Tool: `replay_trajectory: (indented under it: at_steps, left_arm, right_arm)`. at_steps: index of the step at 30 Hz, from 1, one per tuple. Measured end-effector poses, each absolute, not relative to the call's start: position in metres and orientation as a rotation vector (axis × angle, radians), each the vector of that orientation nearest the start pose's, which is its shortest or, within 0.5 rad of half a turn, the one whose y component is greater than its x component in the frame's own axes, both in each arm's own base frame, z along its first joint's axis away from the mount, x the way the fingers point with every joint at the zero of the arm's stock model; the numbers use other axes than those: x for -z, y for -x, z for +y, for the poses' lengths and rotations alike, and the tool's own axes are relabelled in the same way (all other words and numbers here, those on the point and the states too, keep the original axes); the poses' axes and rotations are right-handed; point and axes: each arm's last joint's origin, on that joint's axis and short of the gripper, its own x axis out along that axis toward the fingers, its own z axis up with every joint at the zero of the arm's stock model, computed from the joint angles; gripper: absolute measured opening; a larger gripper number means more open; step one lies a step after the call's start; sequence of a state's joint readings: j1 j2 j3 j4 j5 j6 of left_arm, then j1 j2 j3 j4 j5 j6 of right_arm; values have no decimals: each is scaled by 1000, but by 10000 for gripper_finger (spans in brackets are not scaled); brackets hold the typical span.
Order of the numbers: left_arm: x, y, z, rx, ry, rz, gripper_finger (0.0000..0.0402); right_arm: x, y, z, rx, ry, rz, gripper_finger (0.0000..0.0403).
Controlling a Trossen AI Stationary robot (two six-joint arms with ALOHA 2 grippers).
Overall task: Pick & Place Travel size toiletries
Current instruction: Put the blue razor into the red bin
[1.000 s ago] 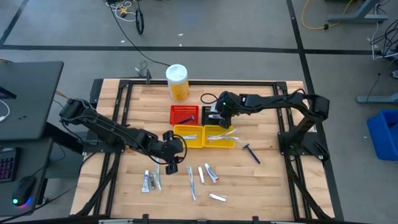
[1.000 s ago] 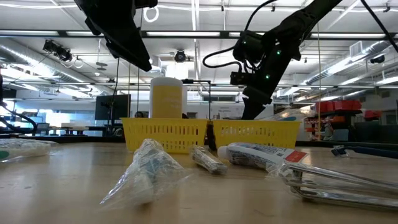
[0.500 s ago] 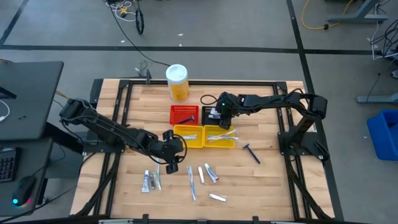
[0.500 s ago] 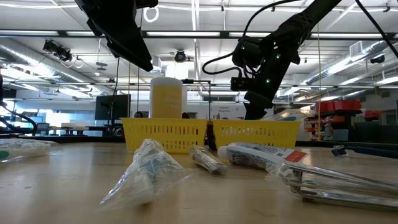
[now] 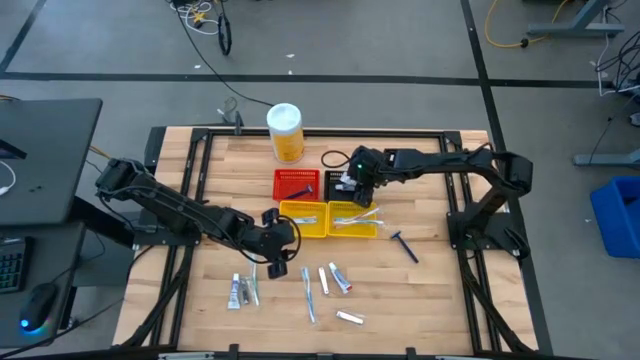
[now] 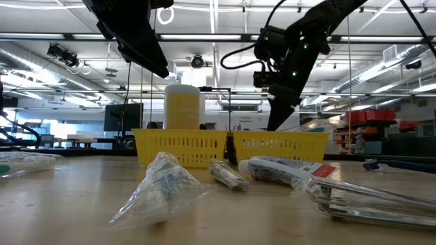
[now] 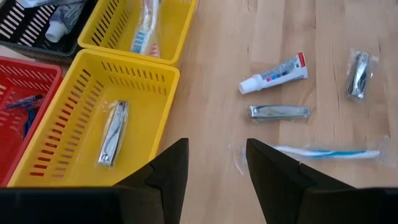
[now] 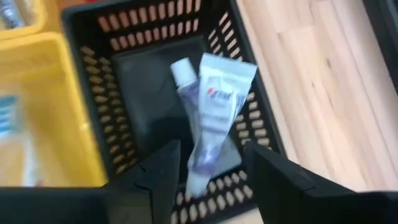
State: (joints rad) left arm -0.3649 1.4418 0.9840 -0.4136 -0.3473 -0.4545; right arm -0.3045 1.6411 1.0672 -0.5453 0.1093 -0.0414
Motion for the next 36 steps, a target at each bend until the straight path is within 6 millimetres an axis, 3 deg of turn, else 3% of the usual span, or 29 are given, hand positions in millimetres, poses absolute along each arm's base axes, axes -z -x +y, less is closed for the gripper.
replay_trajectory:
  at_steps: [10, 20, 29, 36]
  left_arm:
    - [-239, -279, -96, -172, 128, 782, 171]
    - [-240, -279, -96, -177, 129, 770, 171]
    - [-241, -280, -95, -212, 117, 747, 171]
    - [-241, -280, -95, -213, 116, 747, 171]
  right_arm:
    - [-228, -285, -52, 289, -117, 1225, 185]
    - [-238, -245, 1, 379, -381, 1519, 190]
    - [-205, -227, 52, 382, -469, 1602, 185]
    - [-171, -217, 57, 437, -415, 1537, 188]
